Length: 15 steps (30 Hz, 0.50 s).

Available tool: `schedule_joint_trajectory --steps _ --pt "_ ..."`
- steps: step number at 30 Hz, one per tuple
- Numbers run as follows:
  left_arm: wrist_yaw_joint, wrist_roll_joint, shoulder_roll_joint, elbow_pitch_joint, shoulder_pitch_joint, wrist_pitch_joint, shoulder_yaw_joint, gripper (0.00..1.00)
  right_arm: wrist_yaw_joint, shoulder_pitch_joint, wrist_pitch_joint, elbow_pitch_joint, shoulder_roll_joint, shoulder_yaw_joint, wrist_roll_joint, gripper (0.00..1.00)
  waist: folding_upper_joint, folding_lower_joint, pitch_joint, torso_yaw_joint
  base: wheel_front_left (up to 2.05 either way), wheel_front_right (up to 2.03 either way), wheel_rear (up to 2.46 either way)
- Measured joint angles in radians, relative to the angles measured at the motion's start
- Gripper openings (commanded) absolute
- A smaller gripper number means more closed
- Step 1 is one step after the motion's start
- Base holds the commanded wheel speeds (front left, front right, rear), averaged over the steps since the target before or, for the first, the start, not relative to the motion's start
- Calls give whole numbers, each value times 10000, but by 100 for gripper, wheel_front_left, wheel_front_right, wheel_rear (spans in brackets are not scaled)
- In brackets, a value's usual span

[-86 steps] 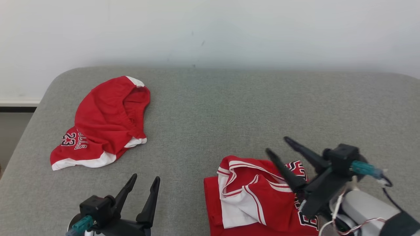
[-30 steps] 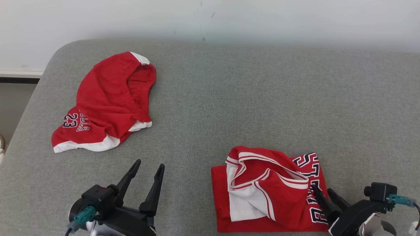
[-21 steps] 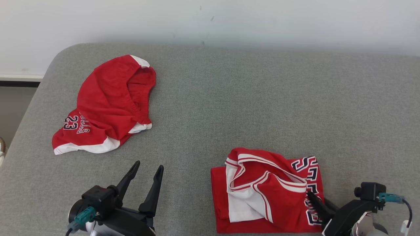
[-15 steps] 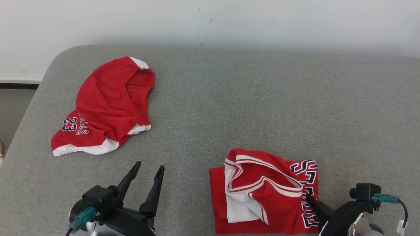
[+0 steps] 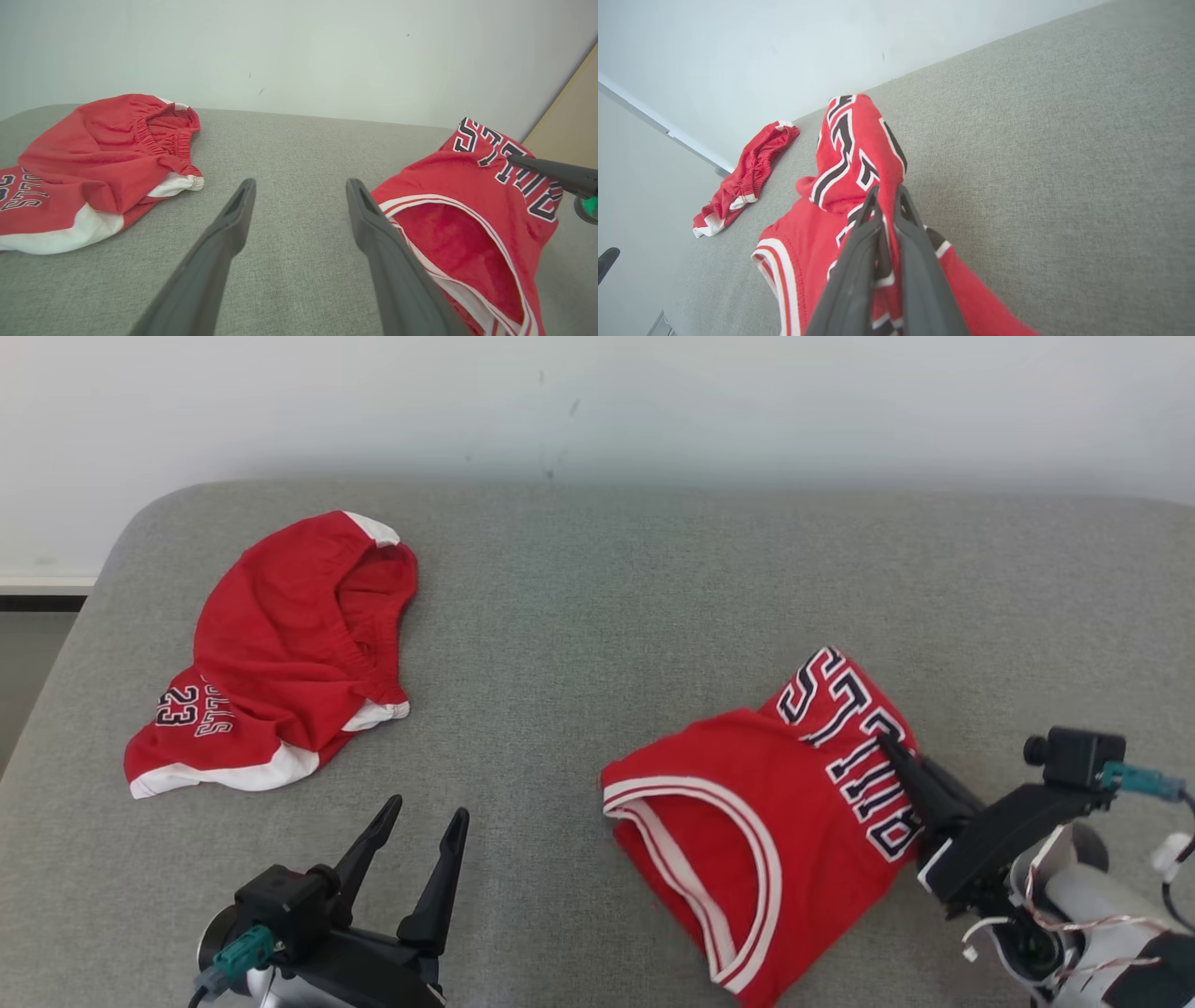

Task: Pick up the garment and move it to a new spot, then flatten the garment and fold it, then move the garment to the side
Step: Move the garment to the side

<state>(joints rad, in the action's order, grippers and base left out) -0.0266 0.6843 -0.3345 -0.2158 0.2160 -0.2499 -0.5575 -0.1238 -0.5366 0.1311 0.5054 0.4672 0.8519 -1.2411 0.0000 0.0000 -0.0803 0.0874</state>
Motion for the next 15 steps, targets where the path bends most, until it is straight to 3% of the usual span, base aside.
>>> schedule_joint_trajectory --steps 15 --pt "2 -42 -155 673 32 2 15 100 0 -2140 -169 -56 1227 -44 125 0 1 1 -879 -215 0 0 0"
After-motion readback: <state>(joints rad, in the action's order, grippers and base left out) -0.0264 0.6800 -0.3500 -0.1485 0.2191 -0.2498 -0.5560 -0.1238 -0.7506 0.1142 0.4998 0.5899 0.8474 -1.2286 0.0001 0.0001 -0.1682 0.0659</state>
